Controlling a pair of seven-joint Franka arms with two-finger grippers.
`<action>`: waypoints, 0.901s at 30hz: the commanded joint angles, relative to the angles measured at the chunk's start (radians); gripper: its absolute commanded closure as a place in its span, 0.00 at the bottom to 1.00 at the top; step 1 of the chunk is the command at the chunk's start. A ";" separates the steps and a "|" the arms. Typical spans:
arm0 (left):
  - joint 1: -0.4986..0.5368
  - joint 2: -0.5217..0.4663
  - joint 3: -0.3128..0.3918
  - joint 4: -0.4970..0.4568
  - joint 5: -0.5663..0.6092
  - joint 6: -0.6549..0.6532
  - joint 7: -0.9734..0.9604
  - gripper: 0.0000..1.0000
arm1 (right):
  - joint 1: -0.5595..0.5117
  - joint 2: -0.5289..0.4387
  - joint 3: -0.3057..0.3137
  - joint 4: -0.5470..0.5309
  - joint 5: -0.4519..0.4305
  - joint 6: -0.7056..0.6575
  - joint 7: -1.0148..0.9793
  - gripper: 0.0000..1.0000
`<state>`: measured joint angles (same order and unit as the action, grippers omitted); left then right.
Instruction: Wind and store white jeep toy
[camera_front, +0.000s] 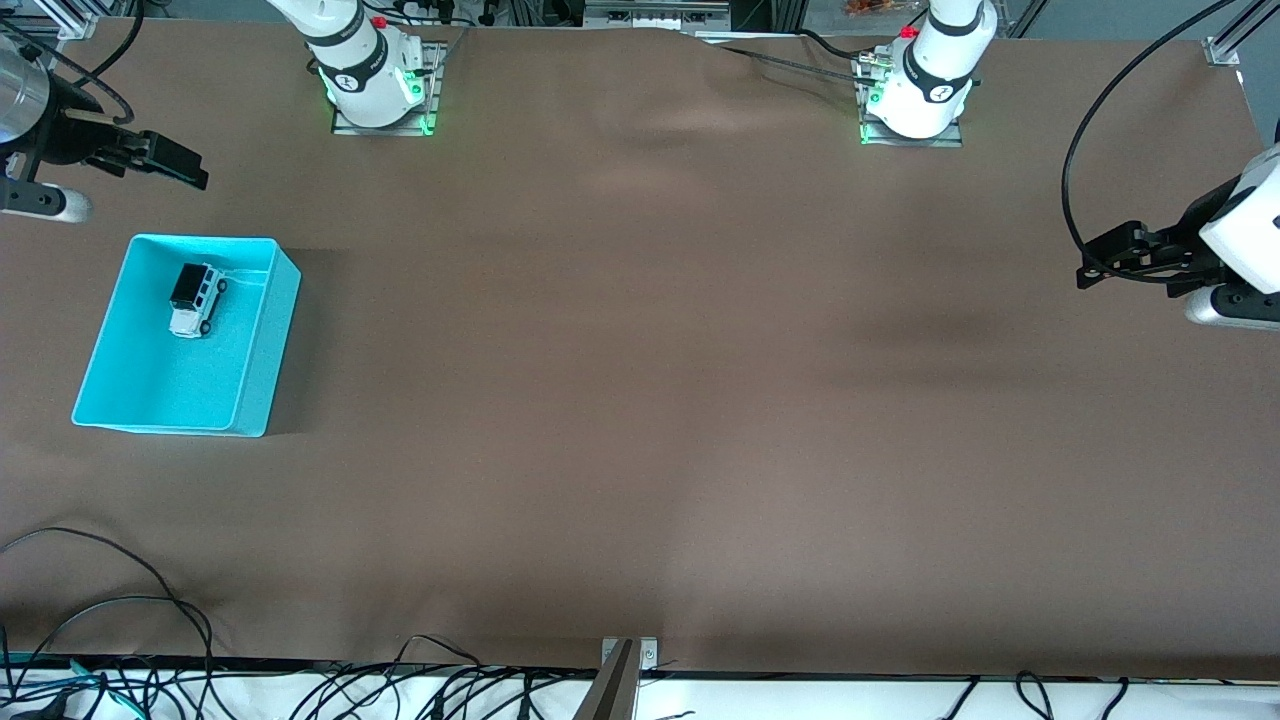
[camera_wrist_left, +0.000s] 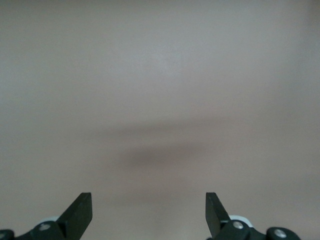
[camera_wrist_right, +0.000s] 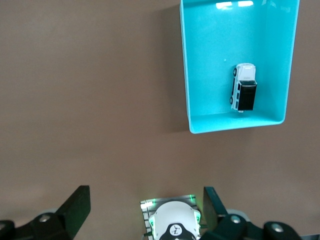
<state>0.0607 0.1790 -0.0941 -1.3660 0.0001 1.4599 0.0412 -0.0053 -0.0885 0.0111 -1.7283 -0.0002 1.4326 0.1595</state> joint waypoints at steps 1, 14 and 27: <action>0.004 0.002 -0.007 0.016 0.018 -0.015 -0.012 0.00 | -0.027 0.102 0.015 0.091 0.002 0.022 -0.001 0.00; 0.004 0.002 -0.007 0.016 0.018 -0.015 -0.012 0.00 | -0.022 0.121 0.017 0.119 0.002 0.028 -0.015 0.00; 0.004 0.002 -0.007 0.016 0.018 -0.015 -0.012 0.00 | -0.022 0.108 0.017 0.115 0.005 0.028 -0.049 0.00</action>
<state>0.0607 0.1790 -0.0941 -1.3660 0.0001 1.4599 0.0412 -0.0153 0.0267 0.0188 -1.6304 -0.0002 1.4762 0.1353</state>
